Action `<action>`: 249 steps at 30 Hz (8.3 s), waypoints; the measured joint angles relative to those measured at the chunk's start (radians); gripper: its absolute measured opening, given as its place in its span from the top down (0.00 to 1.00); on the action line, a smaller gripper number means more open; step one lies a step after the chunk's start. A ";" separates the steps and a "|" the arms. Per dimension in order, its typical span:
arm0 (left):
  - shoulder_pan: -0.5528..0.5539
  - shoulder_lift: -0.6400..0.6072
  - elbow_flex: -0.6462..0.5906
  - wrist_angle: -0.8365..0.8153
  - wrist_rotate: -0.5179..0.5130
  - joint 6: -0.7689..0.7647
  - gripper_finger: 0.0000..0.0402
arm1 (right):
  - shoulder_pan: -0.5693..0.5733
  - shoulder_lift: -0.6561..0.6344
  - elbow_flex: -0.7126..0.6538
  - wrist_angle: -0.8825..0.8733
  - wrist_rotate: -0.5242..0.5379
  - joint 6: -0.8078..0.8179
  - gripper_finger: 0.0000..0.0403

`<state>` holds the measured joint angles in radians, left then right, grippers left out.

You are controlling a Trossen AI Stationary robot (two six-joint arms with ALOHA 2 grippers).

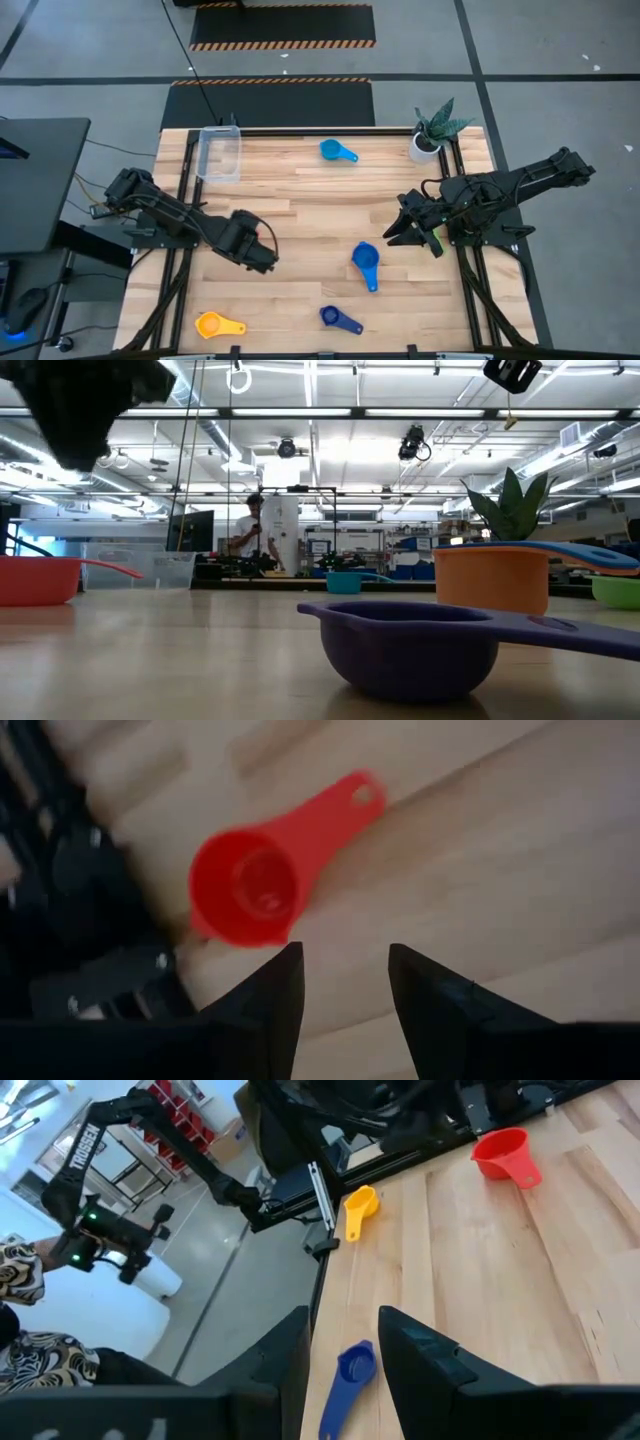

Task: Nest measuring cups in basket
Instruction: Stack the red measuring cup on top of the blue measuring cup

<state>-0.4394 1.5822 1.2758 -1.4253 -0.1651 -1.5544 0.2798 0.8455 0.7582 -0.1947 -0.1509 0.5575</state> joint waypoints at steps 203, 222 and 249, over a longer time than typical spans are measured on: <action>0.125 0.792 1.037 0.069 -0.044 0.992 1.00 | -0.001 -0.030 -0.106 -0.690 0.151 0.369 0.99; 0.115 0.792 0.809 0.456 -0.067 0.927 1.00 | 0.007 0.312 -0.109 -0.518 0.112 0.348 1.00; 0.156 0.828 0.808 0.729 0.010 1.069 1.00 | -0.023 0.609 -0.110 -0.033 -0.134 0.268 1.00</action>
<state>-0.2830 2.4098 2.0842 -0.6962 -0.1552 -0.4854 0.2566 1.4546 0.6483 -0.2279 -0.2850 0.8260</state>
